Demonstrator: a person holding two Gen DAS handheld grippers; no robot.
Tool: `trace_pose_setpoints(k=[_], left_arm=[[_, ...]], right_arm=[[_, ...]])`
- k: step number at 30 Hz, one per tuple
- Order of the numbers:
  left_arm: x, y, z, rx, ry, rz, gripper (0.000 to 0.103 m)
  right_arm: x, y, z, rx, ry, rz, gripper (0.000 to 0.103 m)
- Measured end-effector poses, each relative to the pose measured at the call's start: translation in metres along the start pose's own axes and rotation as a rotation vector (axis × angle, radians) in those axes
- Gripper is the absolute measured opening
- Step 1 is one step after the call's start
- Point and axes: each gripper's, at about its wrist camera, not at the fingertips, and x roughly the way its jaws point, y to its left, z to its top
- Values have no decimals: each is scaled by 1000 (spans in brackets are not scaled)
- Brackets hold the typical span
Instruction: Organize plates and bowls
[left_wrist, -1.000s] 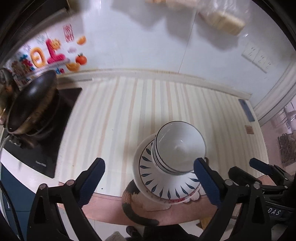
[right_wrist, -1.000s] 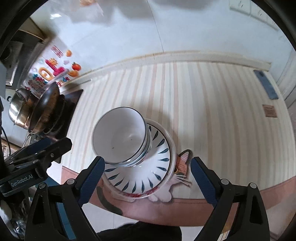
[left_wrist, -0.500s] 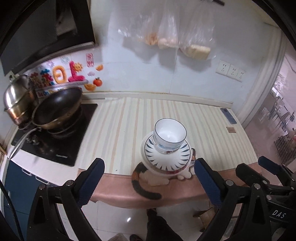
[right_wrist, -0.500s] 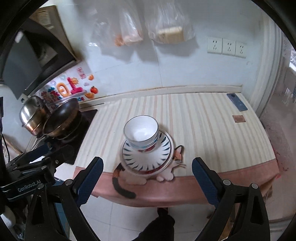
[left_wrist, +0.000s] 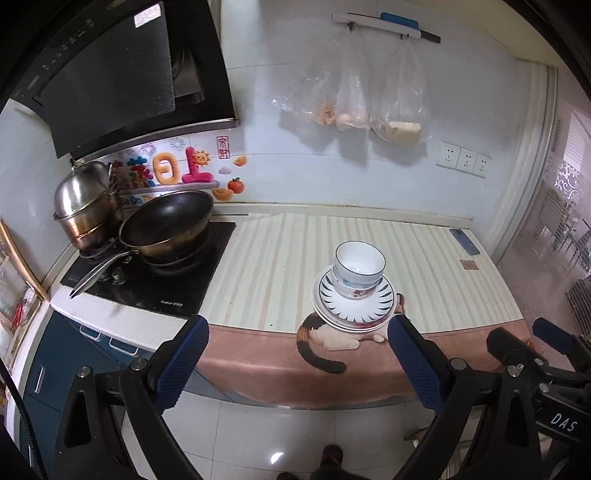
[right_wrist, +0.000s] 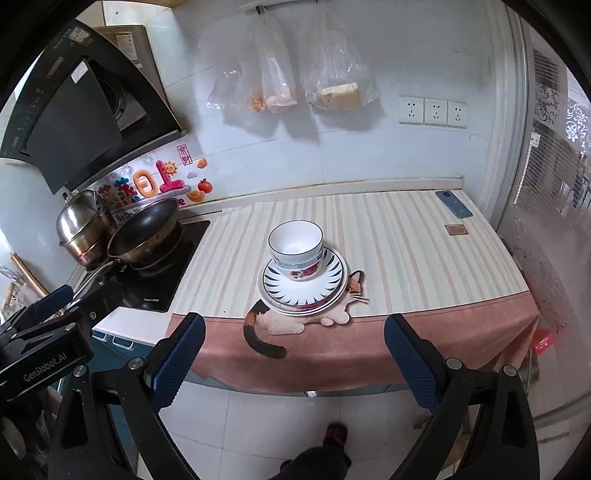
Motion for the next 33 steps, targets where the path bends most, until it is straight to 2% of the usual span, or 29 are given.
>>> trace_pose_setpoints(k=[9, 20, 33], left_arm=[[-12, -2, -6, 13, -6, 3, 100], [-14, -1, -15, -7, 10, -14, 100], [-22, 3, -18, -14, -8, -1, 100]], right_arm=[[-19, 3, 7, -32, -49, -22, 100], [-20, 2, 3, -50, -34, -42, 100], [-23, 2, -4, -63, -31, -37, 100]])
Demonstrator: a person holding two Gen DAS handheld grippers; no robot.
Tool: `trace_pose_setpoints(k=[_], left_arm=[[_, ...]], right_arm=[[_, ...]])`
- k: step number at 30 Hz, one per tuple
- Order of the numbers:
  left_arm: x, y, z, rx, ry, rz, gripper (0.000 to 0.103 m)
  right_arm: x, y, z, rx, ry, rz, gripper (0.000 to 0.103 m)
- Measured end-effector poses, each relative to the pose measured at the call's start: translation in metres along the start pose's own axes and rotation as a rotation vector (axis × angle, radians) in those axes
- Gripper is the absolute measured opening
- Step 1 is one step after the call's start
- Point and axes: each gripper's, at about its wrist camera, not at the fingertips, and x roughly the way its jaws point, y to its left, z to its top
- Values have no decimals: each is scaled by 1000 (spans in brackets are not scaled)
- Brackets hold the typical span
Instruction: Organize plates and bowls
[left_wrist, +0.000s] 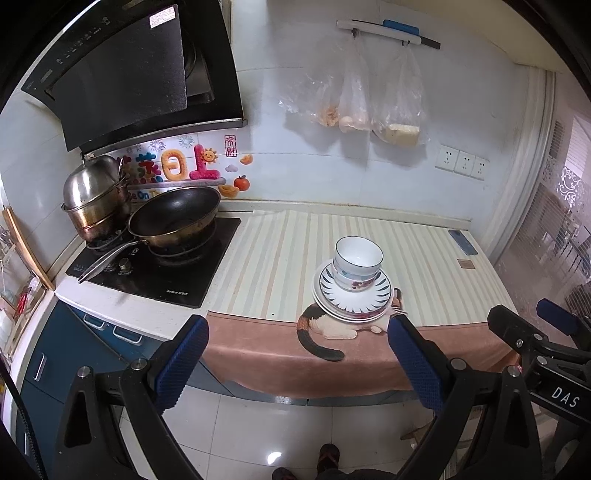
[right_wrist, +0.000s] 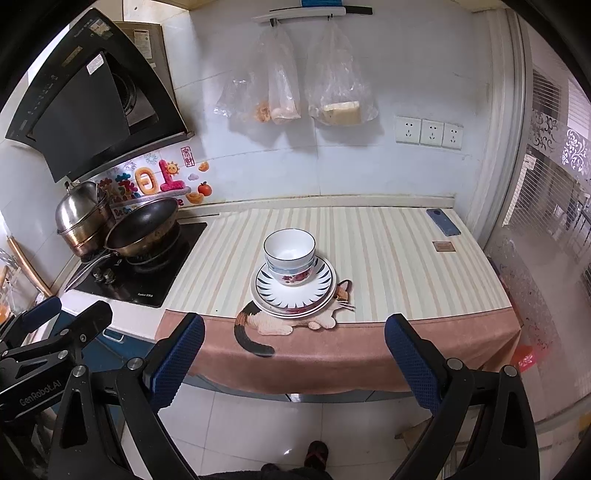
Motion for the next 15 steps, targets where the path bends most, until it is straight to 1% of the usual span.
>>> trace_pose_setpoints(k=[15], left_arm=[[-2, 3, -2, 2, 1, 0, 100]], right_arm=[[-3, 1, -2, 5, 0, 5, 100]])
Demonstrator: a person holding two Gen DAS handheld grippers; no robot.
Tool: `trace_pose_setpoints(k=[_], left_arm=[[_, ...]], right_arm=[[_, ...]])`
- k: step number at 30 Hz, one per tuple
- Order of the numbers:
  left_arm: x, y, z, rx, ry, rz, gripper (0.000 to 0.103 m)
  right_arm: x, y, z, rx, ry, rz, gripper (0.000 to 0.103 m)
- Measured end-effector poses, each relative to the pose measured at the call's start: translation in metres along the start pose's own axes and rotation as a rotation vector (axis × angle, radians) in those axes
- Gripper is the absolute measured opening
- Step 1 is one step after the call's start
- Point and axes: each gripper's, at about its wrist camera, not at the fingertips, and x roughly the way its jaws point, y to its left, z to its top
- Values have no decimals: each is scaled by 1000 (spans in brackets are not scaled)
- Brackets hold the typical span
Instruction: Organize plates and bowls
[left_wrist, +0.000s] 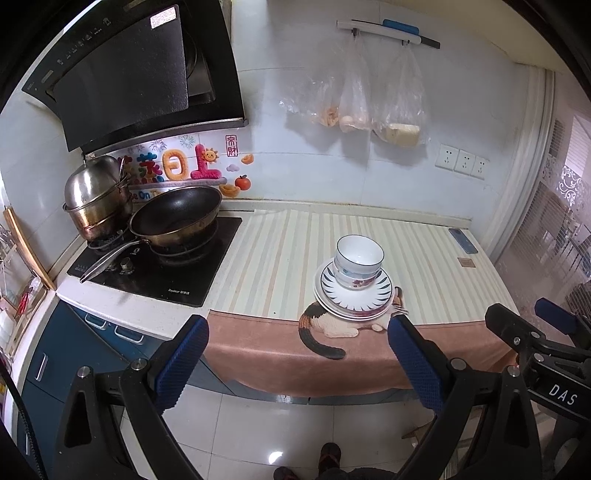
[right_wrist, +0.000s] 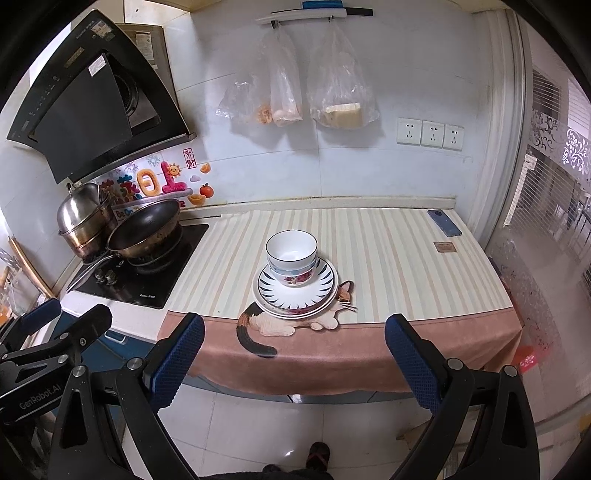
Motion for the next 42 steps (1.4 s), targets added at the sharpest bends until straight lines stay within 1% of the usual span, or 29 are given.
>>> trace_pose_setpoints(k=[10, 33, 42], left_arm=[[-1, 3, -2, -3, 4, -1, 100], [1, 6, -1, 0, 0, 2, 100], [6, 10, 2, 6, 8, -8, 100]], right_arm=[[5, -4, 1, 2, 15, -3, 100], [6, -5, 1, 1, 16, -8, 100], [8, -6, 0, 3, 20, -7, 100]])
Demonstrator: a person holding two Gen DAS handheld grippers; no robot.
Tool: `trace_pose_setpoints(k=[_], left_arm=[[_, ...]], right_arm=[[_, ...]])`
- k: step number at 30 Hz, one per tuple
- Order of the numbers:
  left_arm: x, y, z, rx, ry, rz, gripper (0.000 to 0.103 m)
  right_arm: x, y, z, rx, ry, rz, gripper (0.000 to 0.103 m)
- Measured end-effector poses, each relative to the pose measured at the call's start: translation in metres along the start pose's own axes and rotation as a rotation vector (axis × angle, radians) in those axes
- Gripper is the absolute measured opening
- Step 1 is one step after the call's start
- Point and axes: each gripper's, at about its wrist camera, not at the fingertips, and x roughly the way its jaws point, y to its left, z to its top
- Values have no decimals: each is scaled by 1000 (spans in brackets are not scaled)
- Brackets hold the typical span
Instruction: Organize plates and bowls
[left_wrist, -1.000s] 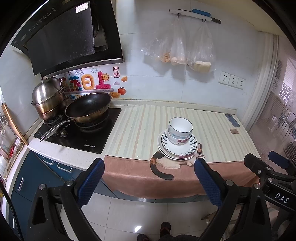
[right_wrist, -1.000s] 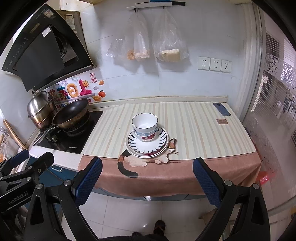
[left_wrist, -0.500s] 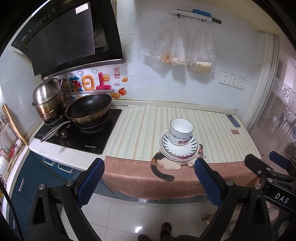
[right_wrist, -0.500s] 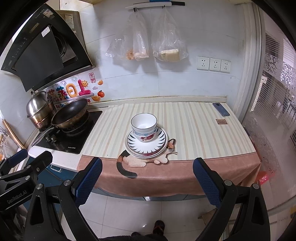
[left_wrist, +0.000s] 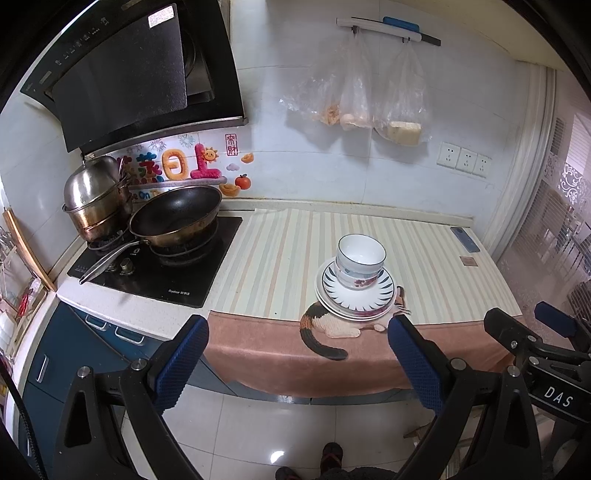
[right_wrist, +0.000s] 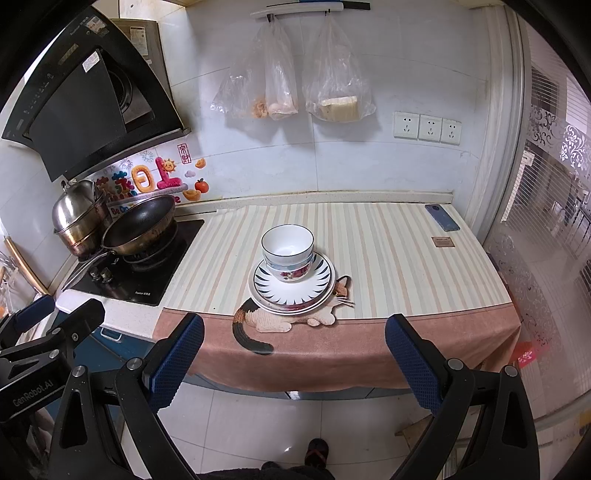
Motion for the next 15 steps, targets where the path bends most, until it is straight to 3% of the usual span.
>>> trace_pose_setpoints(k=[15], left_arm=[[6, 5, 4, 13, -14, 4, 100]], right_arm=[[8, -5, 1, -9, 4, 1, 100]])
